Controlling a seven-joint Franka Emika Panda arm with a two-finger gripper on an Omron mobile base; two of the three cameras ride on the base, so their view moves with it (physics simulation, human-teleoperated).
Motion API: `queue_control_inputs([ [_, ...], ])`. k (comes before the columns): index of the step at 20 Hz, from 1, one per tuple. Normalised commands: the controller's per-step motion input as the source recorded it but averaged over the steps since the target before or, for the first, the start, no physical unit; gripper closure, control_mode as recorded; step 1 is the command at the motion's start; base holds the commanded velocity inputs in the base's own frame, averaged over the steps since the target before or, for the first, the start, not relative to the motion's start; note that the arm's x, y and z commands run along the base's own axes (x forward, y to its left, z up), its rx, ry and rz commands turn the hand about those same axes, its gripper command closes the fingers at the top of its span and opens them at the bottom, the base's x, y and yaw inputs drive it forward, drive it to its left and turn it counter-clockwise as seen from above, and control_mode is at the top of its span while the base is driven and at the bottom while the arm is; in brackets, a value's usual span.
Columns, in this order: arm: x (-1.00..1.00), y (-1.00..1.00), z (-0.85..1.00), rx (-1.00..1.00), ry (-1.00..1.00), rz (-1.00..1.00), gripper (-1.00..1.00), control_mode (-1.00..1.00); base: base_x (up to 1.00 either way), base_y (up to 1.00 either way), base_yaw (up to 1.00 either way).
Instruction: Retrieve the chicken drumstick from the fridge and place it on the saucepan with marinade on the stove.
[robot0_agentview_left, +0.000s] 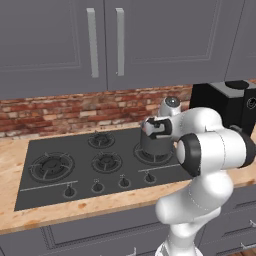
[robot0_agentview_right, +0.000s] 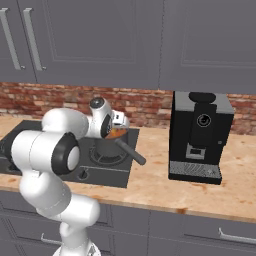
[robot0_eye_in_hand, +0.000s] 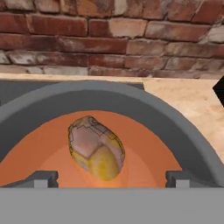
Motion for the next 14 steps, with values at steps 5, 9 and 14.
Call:
queue_control_inputs([
  [5, -0.11, 0.00, 0.44, 0.00, -0.07, -0.05, -1.00, -1.00, 0.00, 0.00, 0.00],
  [9, -0.69, 0.00, 0.48, 0.00, -0.21, -0.01, -1.00, -1.00, 0.00, 0.00, 0.00],
  [14, -1.00, 0.00, 0.25, -0.01, -0.26, 0.00, -1.00, -1.00, 0.00, 0.00, 0.00],
])
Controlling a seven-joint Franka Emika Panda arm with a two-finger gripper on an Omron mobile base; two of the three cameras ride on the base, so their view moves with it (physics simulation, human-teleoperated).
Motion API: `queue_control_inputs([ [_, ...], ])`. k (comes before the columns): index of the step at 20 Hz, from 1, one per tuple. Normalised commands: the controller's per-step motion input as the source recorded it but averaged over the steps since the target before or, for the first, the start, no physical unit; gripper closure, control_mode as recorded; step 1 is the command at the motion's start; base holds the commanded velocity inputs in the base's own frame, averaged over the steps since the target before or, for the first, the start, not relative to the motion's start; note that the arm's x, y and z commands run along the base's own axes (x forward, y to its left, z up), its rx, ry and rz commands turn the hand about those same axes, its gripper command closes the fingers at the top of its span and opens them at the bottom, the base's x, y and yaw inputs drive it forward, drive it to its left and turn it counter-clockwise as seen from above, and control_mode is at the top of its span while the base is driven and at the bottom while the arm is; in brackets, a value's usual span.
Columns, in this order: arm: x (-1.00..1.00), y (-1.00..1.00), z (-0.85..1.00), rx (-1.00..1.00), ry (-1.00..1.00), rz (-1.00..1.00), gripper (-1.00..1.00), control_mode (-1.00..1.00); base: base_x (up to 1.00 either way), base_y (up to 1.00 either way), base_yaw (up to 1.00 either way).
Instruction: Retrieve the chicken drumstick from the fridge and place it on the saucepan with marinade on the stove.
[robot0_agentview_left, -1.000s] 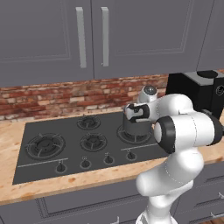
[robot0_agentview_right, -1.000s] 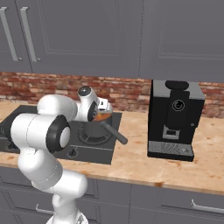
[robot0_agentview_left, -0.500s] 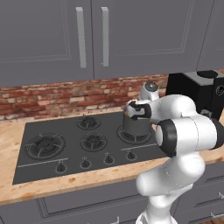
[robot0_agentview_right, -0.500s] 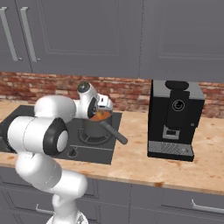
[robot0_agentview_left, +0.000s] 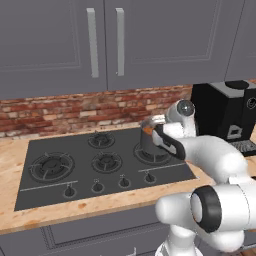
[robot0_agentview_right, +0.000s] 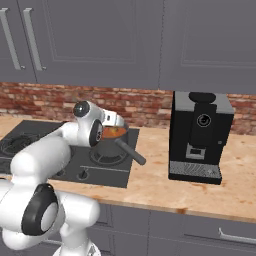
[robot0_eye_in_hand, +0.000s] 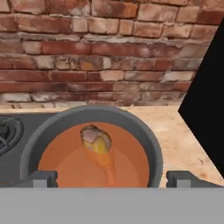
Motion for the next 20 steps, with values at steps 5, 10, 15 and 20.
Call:
queue_control_inputs([
  [5, -1.00, 0.00, 0.72, 0.00, -0.24, 0.00, -1.00, -1.00, 0.00, 0.00, 0.00],
  [10, -1.00, 0.02, 0.95, -0.01, -0.08, 0.00, -1.00, -1.00, 0.00, 0.00, 0.00],
  [15, -1.00, 0.09, 0.78, -0.04, -0.01, 0.00, -1.00, -1.00, 0.00, 0.00, 0.00],
  [20, -1.00, 0.12, 0.08, -0.09, 0.23, 0.00, -1.00, -1.00, 0.00, 0.00, 0.00],
])
